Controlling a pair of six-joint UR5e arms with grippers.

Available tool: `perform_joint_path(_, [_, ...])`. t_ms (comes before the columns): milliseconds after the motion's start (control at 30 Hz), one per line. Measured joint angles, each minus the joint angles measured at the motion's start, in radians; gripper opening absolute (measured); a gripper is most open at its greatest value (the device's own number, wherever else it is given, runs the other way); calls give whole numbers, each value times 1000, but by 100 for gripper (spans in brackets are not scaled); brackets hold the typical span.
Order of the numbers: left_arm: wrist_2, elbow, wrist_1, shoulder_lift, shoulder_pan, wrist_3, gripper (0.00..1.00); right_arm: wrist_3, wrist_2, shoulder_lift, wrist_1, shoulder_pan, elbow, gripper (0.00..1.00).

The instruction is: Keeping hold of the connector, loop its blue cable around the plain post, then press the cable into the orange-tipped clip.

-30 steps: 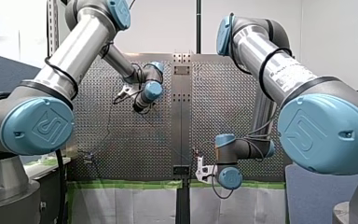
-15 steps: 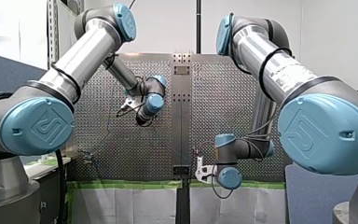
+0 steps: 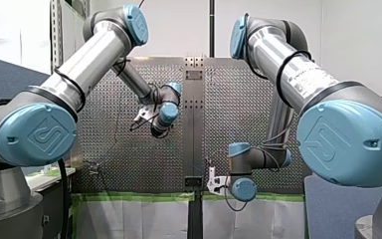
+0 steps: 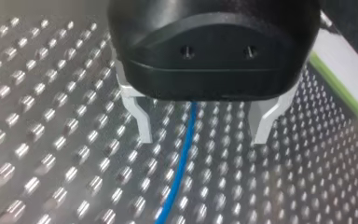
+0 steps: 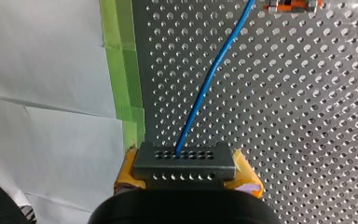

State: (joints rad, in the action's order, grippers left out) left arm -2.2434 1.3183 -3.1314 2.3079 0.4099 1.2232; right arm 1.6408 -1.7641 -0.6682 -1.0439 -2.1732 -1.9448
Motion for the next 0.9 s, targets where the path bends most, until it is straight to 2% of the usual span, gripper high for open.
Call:
perform_joint_path(333, [49,3,10,84,48,59,100,-3,1,-1,8,-13,8,0])
perform_joint_path(600, [106,4,40,157,117,97,100,-3,1,-2,12,-19,10,0])
perform_joint_path(900, [161,9,50,243,196,106,100,-4,1,-4,20,-23,12,0])
